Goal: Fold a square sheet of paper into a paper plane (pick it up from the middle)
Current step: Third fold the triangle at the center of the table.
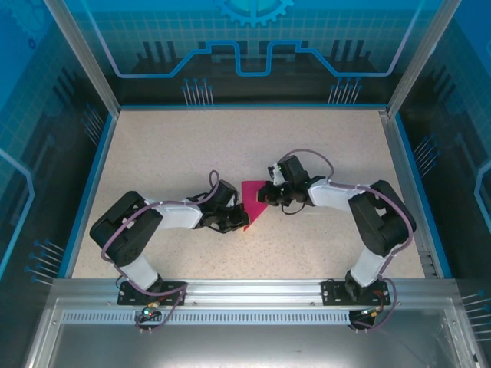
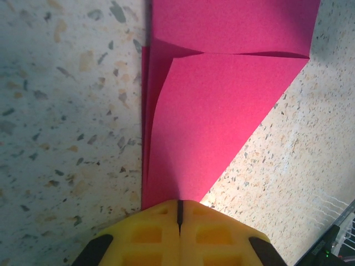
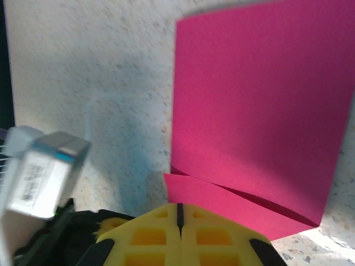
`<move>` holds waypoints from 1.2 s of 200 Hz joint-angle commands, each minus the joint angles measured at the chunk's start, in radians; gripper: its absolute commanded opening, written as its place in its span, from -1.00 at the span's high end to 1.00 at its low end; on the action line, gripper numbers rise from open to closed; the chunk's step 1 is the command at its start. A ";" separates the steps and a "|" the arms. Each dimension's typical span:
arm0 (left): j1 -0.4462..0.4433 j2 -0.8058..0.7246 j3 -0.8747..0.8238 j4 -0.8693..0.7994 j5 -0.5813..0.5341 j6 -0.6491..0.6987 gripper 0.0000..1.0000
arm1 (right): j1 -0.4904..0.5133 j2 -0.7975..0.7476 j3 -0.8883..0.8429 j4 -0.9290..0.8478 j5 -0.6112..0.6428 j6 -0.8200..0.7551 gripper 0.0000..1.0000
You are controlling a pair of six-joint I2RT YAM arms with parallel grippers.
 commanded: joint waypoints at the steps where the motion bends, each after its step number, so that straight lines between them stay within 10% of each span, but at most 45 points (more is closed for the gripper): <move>1: -0.010 0.019 -0.016 -0.136 -0.040 0.022 1.00 | 0.018 0.062 -0.011 0.011 -0.041 0.039 1.00; 240: -0.043 -0.164 0.008 -0.266 -0.064 0.178 1.00 | 0.030 0.101 0.079 -0.113 0.007 0.043 1.00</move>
